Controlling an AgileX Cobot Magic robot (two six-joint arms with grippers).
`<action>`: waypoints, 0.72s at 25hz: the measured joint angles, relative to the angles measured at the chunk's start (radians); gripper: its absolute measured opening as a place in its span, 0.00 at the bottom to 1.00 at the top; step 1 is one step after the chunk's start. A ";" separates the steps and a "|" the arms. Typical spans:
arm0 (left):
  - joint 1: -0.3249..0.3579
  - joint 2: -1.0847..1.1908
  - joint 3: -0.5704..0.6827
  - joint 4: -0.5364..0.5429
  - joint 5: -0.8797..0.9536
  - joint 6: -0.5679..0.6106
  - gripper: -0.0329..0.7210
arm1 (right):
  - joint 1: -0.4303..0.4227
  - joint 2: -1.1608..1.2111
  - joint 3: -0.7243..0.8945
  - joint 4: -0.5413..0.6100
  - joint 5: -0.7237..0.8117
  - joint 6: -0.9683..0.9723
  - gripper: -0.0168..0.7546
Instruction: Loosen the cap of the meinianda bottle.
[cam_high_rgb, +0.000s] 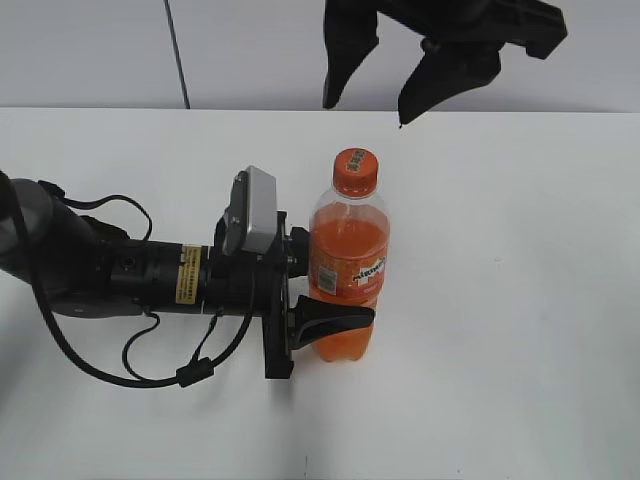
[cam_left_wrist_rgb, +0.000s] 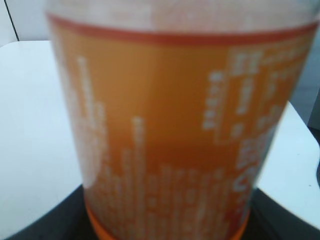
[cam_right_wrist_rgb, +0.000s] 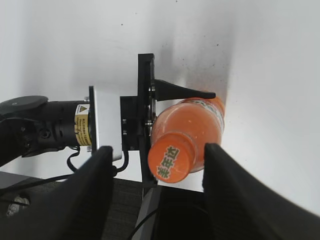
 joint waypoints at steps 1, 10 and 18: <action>0.000 0.000 0.000 0.000 0.000 0.000 0.58 | 0.000 0.004 0.000 -0.006 0.000 0.009 0.58; 0.000 0.000 0.000 -0.001 0.000 0.000 0.58 | 0.011 0.037 0.046 -0.006 -0.001 0.030 0.58; 0.000 0.000 0.000 -0.001 0.001 0.000 0.58 | 0.011 0.055 0.057 -0.017 -0.001 0.032 0.58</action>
